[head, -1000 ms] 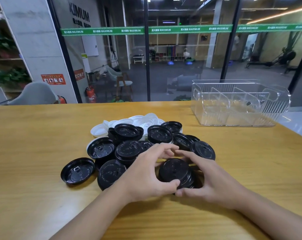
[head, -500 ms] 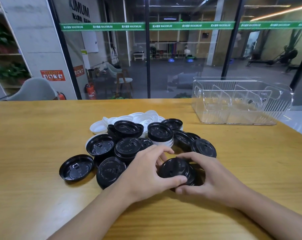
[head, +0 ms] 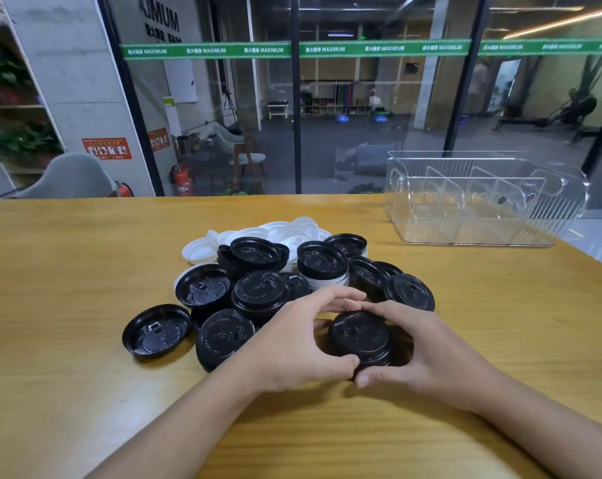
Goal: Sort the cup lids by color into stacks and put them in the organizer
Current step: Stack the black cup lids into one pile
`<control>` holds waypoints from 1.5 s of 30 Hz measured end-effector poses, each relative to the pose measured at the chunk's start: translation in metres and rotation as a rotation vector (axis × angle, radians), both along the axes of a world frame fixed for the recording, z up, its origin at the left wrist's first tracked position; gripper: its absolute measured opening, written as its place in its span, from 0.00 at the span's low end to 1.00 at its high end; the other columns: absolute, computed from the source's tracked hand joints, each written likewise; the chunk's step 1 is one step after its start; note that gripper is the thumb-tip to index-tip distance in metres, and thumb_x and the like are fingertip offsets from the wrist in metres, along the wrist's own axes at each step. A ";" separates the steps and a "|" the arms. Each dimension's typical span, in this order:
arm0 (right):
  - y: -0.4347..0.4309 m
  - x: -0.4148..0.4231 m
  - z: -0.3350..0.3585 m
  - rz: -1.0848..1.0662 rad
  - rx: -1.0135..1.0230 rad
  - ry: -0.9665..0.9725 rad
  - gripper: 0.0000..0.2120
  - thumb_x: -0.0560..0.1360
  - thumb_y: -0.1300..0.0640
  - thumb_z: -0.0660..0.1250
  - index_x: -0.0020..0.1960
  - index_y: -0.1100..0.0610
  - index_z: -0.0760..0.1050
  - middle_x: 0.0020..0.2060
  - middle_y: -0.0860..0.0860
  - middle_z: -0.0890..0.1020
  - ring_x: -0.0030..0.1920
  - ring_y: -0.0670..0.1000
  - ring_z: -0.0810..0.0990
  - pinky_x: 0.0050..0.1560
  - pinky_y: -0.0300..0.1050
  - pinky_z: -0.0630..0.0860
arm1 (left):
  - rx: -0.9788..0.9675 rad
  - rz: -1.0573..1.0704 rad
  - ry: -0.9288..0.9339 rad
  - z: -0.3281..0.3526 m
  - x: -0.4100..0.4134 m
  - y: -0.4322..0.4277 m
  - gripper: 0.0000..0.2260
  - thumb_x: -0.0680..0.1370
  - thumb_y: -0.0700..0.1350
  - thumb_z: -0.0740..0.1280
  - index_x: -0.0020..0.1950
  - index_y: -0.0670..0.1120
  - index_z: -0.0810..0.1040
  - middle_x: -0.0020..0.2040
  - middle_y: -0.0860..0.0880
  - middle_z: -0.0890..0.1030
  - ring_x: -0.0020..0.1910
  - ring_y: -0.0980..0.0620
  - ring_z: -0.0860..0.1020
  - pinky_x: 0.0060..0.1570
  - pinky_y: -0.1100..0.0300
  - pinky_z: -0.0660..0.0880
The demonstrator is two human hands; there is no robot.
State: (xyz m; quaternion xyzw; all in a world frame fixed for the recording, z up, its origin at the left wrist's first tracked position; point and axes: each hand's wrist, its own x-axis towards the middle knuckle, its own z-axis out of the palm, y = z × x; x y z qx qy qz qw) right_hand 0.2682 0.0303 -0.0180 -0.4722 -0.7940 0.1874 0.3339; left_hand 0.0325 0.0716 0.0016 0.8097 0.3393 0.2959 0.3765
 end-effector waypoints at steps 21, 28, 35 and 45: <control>-0.001 0.002 -0.004 0.021 0.022 -0.120 0.43 0.71 0.33 0.78 0.79 0.48 0.69 0.68 0.32 0.76 0.70 0.37 0.75 0.68 0.33 0.71 | 0.055 0.015 -0.028 -0.005 0.001 0.000 0.28 0.70 0.45 0.84 0.67 0.55 0.80 0.61 0.56 0.84 0.66 0.64 0.79 0.66 0.69 0.74; -0.003 0.008 -0.004 0.058 -0.033 -0.205 0.41 0.78 0.35 0.71 0.84 0.47 0.58 0.75 0.33 0.71 0.75 0.37 0.69 0.73 0.38 0.68 | 0.080 -0.016 -0.011 -0.007 0.000 -0.001 0.28 0.73 0.44 0.82 0.70 0.54 0.78 0.64 0.56 0.82 0.69 0.67 0.76 0.66 0.72 0.71; -0.002 0.000 -0.005 0.044 0.028 -0.188 0.41 0.77 0.34 0.71 0.84 0.45 0.60 0.75 0.30 0.69 0.75 0.34 0.68 0.74 0.34 0.65 | 0.338 0.008 0.057 0.000 -0.013 0.003 0.21 0.74 0.52 0.80 0.66 0.54 0.82 0.63 0.59 0.82 0.66 0.56 0.80 0.67 0.56 0.76; 0.013 -0.040 0.005 0.107 0.045 -0.148 0.35 0.73 0.36 0.77 0.76 0.48 0.73 0.68 0.35 0.78 0.70 0.36 0.75 0.70 0.37 0.72 | 0.601 0.473 0.092 0.008 -0.070 0.024 0.18 0.72 0.59 0.79 0.57 0.53 0.82 0.54 0.60 0.79 0.55 0.58 0.80 0.55 0.61 0.78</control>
